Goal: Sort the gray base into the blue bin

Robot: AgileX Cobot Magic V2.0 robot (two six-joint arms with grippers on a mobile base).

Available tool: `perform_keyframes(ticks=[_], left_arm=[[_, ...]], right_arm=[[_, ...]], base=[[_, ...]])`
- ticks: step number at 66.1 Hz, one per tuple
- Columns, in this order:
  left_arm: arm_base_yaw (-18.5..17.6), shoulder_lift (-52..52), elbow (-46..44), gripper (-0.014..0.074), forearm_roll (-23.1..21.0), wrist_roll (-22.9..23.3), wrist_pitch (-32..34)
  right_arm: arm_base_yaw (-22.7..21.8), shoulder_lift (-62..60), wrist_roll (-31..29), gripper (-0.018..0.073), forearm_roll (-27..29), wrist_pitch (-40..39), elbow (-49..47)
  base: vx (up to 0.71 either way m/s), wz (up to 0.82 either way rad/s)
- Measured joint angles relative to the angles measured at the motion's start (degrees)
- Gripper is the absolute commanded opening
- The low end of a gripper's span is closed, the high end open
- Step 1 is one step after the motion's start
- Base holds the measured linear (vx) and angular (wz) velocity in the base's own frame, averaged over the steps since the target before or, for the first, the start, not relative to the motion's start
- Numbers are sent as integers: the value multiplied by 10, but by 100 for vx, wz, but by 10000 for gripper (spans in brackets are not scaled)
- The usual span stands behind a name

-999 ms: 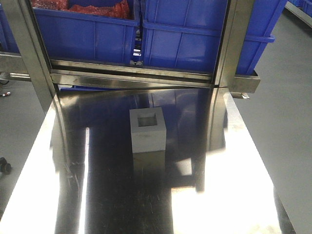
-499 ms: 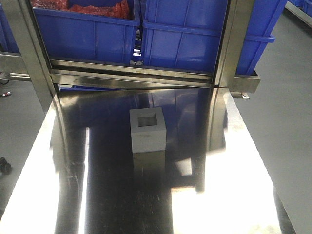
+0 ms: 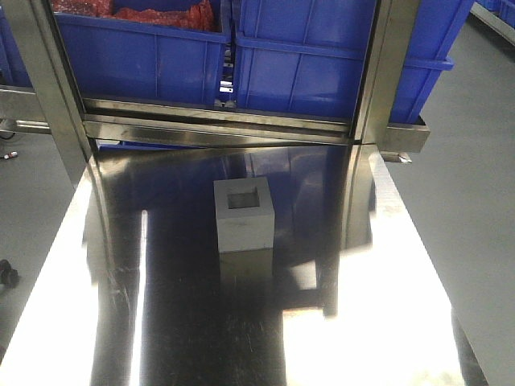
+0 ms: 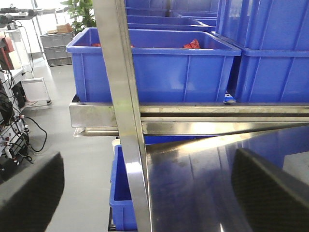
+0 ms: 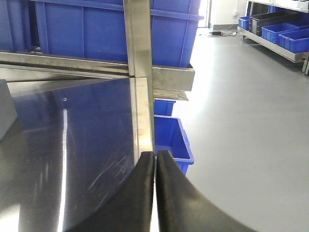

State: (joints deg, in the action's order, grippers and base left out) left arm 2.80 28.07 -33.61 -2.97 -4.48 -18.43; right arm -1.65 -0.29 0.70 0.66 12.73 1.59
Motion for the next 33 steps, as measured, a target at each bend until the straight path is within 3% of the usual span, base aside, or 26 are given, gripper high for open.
perform_keyframes(ticks=[22,33], left_arm=[[-1,43,-9,549,0,1,76],[-36,140,-67,541,0,-24,67]], right_arm=[[0,0,0,-5,0,0,0],[0,0,0,-5,0,0,0]], base=[[0,0],[0,0]])
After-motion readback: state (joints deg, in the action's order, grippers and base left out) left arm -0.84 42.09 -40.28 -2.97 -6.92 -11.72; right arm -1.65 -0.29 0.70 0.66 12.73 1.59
